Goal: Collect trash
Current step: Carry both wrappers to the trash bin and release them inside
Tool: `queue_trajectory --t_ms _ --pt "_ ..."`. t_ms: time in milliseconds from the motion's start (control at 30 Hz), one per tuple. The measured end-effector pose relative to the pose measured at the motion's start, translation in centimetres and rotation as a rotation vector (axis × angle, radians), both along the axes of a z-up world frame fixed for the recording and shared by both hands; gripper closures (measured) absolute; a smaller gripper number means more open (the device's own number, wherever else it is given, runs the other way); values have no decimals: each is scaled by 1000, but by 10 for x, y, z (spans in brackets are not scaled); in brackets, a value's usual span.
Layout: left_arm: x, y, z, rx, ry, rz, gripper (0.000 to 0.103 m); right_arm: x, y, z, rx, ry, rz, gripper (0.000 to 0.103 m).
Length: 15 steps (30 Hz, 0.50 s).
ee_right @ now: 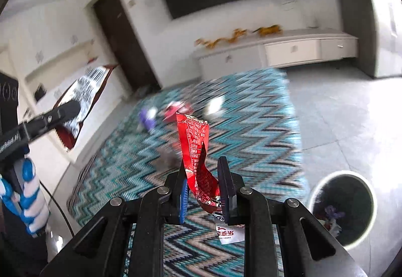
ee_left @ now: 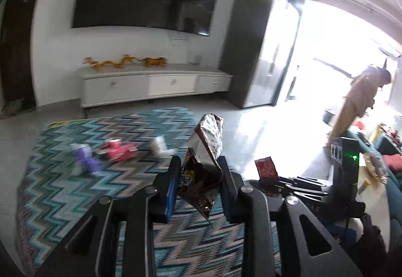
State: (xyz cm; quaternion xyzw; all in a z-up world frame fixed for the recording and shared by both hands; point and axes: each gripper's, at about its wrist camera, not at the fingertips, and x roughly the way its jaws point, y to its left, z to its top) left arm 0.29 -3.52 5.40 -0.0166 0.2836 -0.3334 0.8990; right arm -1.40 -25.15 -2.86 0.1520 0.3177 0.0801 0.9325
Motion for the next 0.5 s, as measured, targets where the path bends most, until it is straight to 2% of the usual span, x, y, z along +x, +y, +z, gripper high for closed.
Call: queue_trajectory --t_ms 233,367,500 --pt "2 -99 7 -20 68 -171 76 -40 -84 2 49 -20 -228 81" --pt "0 -157 0 33 82 -246 76 -54 -123 -6 89 -25 -332 80" --pt "2 -214 -20 109 110 -308 76 -58 -156 -28 153 -6 -412 80"
